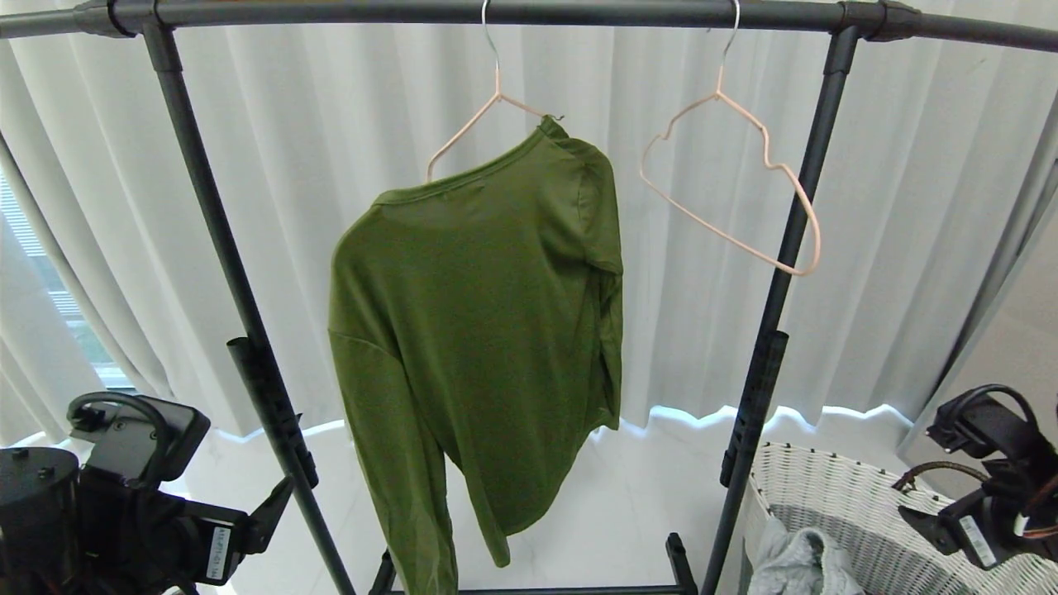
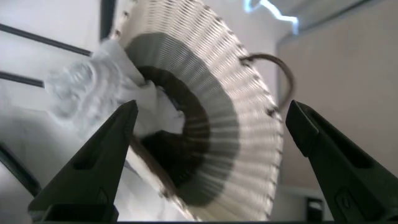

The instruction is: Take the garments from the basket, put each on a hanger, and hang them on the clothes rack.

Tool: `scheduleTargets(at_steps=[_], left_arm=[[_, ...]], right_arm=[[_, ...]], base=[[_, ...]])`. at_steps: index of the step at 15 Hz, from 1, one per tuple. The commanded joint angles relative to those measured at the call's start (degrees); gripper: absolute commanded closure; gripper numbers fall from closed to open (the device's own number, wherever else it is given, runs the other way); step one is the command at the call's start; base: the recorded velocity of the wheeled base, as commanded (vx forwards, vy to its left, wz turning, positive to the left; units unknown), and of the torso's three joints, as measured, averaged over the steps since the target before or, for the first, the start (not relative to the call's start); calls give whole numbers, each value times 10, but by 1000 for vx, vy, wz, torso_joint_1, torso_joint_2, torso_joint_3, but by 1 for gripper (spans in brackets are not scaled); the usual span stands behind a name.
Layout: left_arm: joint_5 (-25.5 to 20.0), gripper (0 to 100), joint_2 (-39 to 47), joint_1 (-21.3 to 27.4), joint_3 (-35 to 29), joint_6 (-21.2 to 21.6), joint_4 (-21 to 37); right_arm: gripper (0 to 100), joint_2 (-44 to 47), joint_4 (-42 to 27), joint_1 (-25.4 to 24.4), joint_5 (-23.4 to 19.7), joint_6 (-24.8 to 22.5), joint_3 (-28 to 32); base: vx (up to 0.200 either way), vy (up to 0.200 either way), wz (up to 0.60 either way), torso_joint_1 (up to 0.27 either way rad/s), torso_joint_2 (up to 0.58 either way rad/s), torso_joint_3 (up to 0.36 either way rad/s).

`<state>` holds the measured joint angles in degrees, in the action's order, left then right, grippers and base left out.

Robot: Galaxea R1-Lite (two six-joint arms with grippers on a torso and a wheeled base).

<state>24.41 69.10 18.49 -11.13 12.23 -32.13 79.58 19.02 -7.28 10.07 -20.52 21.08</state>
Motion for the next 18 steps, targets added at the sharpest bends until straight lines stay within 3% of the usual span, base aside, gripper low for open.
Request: scheduleTargets(at_steps=[1, 4, 9, 13, 14, 16, 17, 18], left_arm=[[0, 0, 1, 1, 2, 0, 0], [0, 0, -4, 1, 7, 0, 0], [0, 0, 3, 19, 10, -1, 0], [0, 0, 5, 34, 25, -3, 0], [0, 0, 5, 35, 27, -2, 0], [0, 0, 5, 37, 29, -3, 0], [0, 0, 4, 38, 30, -3, 0], [0, 0, 4, 38, 30, -3, 0]], right_arm=[[0, 169, 93, -18, -12, 10, 0], [0, 253, 138, -37, -23, 11, 0], [0, 315, 162, -57, -44, 10, 10], [0, 343, 167, -54, -18, 9, 13], [0, 349, 167, -50, 9, 11, 18], [0, 349, 168, -50, 12, 14, 22], [100, 348, 168, -52, 12, 15, 22], [100, 344, 168, -54, 13, 16, 21]], base=[[0, 0, 0, 0, 0, 0], [0, 0, 0, 0, 0, 0], [0, 0, 0, 0, 0, 0], [0, 0, 0, 0, 0, 0], [0, 0, 0, 0, 0, 0], [0, 0, 0, 0, 0, 0], [0, 0, 0, 0, 0, 0], [0, 0, 0, 0, 0, 0]])
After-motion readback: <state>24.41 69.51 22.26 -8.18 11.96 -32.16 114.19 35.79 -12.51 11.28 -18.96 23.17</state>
